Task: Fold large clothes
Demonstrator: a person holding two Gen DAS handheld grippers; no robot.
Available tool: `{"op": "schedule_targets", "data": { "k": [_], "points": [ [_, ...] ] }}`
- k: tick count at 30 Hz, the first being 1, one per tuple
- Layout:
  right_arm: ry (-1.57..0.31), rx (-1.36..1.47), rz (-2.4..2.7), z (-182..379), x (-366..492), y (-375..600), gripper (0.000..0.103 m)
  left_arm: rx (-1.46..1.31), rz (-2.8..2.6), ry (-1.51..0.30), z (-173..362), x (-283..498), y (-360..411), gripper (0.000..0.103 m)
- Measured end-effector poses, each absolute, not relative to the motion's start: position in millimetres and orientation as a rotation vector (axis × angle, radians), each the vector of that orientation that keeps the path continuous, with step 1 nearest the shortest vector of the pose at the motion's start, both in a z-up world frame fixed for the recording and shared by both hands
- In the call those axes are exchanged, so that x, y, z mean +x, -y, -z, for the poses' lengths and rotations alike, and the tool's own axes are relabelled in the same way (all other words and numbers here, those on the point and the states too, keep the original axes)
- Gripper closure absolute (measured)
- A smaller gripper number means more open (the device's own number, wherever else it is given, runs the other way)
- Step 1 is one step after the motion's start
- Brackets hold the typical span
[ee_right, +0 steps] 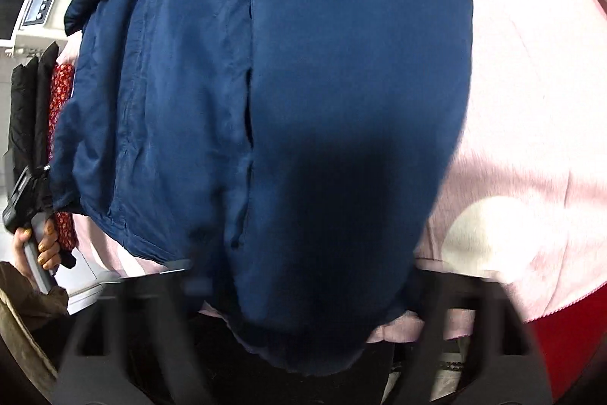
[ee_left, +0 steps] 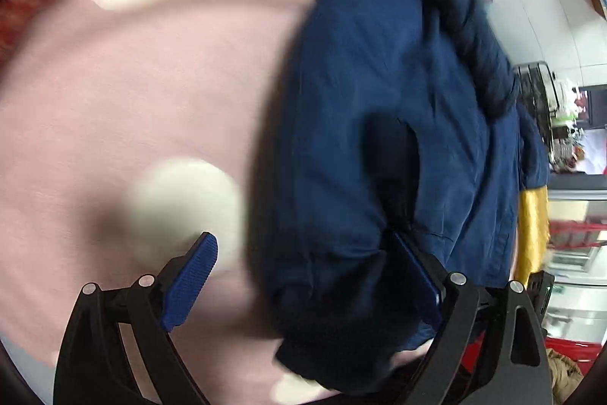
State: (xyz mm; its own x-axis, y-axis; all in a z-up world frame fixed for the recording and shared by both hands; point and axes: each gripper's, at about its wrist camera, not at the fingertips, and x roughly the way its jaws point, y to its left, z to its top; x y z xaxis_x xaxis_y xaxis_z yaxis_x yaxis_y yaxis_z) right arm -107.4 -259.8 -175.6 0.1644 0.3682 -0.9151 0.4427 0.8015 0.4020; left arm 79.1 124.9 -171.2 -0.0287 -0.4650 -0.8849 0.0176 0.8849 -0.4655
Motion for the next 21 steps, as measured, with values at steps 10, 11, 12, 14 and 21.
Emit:
{"op": "schedule_targets", "data": {
  "k": [10, 11, 12, 14, 21],
  "points": [
    [-1.161, 0.8, 0.18, 54.4, -164.9, 357.4, 0.087, -0.214, 0.642, -1.437, 78.9, 57.1, -95.8, 0.08],
    [-1.158, 0.798, 0.192, 48.5, -169.4, 372.9, 0.086, -0.168, 0.66, -1.444, 74.2, 53.5, -96.7, 0.08],
    [-1.174, 0.793, 0.192, 49.5, -169.2, 382.1, 0.082, -0.129, 0.659, -1.457, 75.3, 50.5, -97.4, 0.08],
    [-1.208, 0.816, 0.21, 62.8, -169.2, 393.9, 0.025, 0.0, 0.596, -1.523, 96.6, 43.7, -101.2, 0.079],
    [-1.084, 1.051, 0.443, 97.9, -255.3, 422.3, 0.008, -0.073, 0.462, -1.661, 133.2, 47.5, -137.8, 0.061]
  ]
}}
